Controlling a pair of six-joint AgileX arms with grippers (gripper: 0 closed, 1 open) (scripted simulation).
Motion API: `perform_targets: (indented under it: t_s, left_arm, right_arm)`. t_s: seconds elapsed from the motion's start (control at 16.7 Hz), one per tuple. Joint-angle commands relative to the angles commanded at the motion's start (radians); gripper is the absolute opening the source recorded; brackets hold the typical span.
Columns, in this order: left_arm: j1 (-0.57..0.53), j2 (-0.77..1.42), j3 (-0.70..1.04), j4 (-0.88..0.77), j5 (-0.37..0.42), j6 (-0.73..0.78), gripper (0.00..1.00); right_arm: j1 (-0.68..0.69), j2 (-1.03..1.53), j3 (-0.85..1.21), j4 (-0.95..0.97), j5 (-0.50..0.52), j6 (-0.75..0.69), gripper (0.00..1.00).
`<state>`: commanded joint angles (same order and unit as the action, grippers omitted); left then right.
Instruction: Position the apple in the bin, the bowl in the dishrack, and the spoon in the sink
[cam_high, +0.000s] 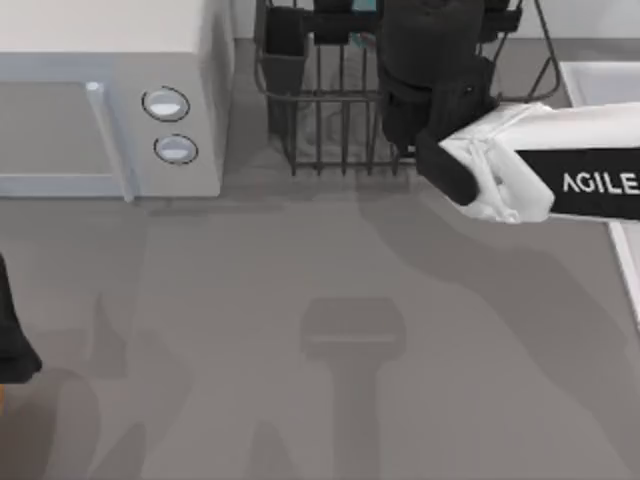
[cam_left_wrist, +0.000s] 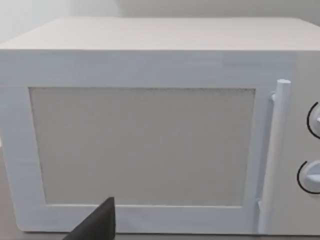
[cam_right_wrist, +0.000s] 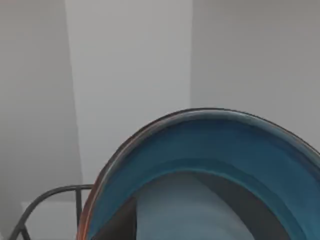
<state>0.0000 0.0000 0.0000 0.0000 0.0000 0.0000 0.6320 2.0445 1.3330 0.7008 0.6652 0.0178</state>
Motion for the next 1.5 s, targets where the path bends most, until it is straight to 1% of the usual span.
perform_targets:
  t_s: [0.48,0.6,0.78,0.9,1.08,1.32,1.5]
  left_arm:
    - [0.0,0.0,0.0,0.0,0.0,0.0,1.0]
    - [0.0,0.0,0.0,0.0,0.0,0.0,1.0]
    - [0.0,0.0,0.0,0.0,0.0,0.0,1.0]
    - [0.0,0.0,0.0,0.0,0.0,0.0,1.0]
    - [0.0,0.0,0.0,0.0,0.0,0.0,1.0]
    - [0.0,0.0,0.0,0.0,0.0,0.0,1.0]
    - [0.0,0.0,0.0,0.0,0.0,0.0,1.0]
  right_arm:
    - [-0.001,-0.009,-0.009,-0.002,-0.008,0.001,1.0]
    - [-0.019,-0.055,-0.055,-0.01,-0.049,0.004,1.0]
    - [-0.074,-0.196,-0.192,-0.041,-0.15,0.012,1.0]
    - [-0.127,-0.338,-0.322,-0.08,-0.233,0.015,1.0]
    - [-0.218,-0.622,-0.556,-0.167,-0.361,0.015,1.0]
    - [-0.351,-1.089,-0.874,-0.326,-0.513,0.004,1.0]
    - [-0.447,-1.44,-1.074,-0.455,-0.594,-0.007,1.0]
